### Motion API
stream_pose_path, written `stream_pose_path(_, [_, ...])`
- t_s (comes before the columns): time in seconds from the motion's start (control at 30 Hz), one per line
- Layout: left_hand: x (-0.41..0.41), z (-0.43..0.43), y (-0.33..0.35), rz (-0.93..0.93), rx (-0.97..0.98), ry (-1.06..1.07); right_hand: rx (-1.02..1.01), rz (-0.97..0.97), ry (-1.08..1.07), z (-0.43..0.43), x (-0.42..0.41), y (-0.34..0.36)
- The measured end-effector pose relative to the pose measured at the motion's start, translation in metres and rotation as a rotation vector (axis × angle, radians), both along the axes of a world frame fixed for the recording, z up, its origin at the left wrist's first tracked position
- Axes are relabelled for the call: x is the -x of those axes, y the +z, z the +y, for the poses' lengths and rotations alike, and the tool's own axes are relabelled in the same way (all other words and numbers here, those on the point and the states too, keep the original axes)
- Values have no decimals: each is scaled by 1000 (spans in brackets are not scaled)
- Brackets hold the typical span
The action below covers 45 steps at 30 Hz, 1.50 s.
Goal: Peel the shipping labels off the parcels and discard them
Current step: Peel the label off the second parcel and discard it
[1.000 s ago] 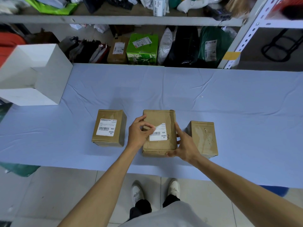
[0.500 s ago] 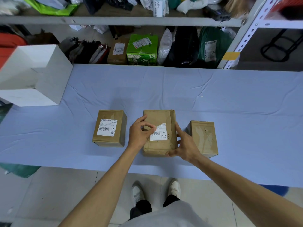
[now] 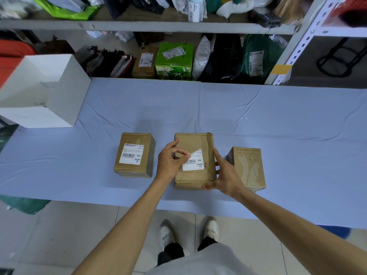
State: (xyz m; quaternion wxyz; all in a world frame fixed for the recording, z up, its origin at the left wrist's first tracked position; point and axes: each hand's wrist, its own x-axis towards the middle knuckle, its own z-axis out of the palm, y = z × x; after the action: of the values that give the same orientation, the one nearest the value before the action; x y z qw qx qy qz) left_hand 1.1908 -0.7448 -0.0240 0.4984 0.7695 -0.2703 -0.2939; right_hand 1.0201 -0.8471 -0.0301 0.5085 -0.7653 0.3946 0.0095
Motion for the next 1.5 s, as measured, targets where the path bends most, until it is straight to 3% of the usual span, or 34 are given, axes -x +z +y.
stream_pose_path(1.5, [1,0,9,59,-14,-54,6,-54,7,1,4,-3])
